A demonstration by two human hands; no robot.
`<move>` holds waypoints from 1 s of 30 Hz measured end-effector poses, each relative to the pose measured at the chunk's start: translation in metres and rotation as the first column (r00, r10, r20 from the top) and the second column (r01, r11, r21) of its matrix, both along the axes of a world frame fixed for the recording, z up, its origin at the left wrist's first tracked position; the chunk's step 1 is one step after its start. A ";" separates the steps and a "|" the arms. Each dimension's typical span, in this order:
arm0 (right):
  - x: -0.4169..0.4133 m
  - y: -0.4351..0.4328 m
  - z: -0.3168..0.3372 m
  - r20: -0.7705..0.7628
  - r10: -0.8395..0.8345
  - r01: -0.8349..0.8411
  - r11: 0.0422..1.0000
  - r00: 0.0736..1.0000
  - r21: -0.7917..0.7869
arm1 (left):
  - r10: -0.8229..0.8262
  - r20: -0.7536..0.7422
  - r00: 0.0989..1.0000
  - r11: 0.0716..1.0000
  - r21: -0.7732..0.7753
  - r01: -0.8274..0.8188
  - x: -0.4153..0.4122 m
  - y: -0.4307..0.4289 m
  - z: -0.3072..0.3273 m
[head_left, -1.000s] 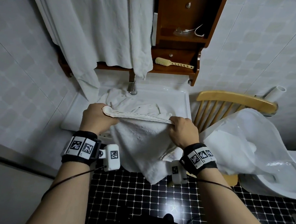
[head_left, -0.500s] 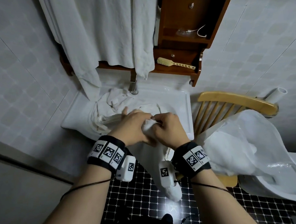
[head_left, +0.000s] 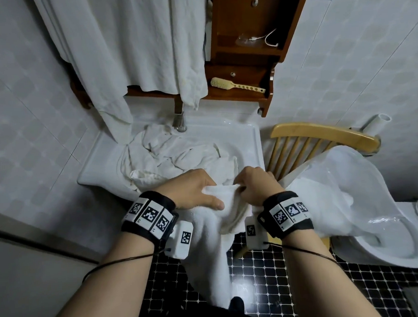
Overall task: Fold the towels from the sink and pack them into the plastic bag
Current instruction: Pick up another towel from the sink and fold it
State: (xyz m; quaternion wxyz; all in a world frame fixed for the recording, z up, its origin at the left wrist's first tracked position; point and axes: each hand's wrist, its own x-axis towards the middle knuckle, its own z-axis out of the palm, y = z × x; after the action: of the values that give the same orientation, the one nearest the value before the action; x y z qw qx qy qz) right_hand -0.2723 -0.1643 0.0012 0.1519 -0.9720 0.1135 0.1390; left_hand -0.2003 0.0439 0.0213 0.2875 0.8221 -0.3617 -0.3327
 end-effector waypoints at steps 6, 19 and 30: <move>0.013 0.039 -0.022 0.448 -0.295 0.143 0.929 0.844 0.342 | 0.022 -0.004 1.000 0.999 -0.037 -0.022 -0.006 0.004 0.002; 0.005 0.060 -0.014 0.288 0.026 -0.233 0.659 0.957 0.716 | 0.238 0.131 0.962 0.950 -0.238 -0.203 0.011 0.041 -0.005; 0.016 0.048 -0.010 0.358 -0.015 -0.255 0.676 0.934 0.691 | 0.269 0.051 0.962 0.924 0.269 -0.273 0.000 0.052 -0.022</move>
State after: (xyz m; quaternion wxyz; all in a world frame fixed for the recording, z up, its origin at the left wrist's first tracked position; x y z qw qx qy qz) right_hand -0.2567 -0.1163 -0.0087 0.5324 -0.8453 -0.0436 0.0154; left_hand -0.2002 0.0958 -0.0010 0.2121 0.8981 -0.1973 -0.3310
